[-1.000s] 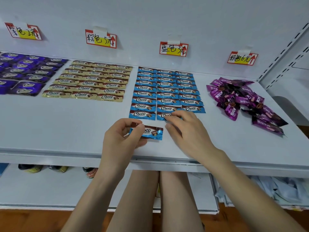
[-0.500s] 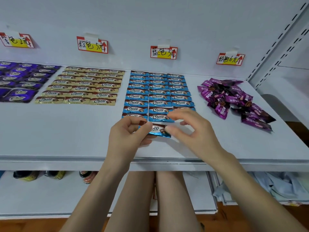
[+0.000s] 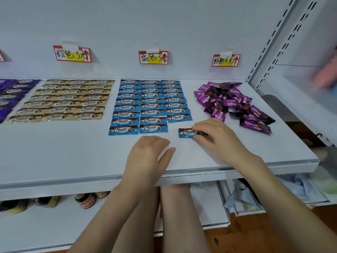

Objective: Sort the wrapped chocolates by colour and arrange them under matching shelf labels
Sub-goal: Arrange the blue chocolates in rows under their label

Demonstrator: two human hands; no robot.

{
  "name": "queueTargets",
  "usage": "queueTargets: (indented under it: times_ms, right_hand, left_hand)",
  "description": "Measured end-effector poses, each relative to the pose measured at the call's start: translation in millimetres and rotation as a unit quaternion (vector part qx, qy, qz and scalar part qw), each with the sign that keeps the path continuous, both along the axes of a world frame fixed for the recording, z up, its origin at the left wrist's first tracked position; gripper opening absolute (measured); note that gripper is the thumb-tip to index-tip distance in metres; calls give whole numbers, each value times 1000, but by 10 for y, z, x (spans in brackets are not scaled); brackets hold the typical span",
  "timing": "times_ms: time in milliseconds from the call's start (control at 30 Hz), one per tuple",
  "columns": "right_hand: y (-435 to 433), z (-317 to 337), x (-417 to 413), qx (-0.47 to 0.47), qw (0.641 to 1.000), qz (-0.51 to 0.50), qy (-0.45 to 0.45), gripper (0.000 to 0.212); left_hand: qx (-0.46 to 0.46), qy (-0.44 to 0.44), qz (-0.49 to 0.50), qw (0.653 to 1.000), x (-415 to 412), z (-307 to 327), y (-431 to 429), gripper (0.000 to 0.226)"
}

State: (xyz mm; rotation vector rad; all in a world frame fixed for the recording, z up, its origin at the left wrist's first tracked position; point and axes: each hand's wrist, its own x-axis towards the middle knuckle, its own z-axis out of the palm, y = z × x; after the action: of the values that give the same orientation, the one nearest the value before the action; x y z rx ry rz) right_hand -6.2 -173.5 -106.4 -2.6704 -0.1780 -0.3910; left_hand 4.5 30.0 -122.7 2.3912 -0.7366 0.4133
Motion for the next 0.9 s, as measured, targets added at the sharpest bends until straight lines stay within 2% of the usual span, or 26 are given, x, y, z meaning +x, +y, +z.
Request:
queueTargets:
  times_ms: [133,467,900]
  right_hand:
    - [106,-98,-100,-17,999,-10,-37,23]
    - [274,-126,96,-28,1000,9,12,31]
    - [284,-160,122,-32,999,17,9,33]
  left_hand:
    - [36,-30,-6,999,7,-76,-3,15]
    - [40,-40,4,998,-6,-86,-2,16]
    - [29,-54,9,998,-1,-124,2,15]
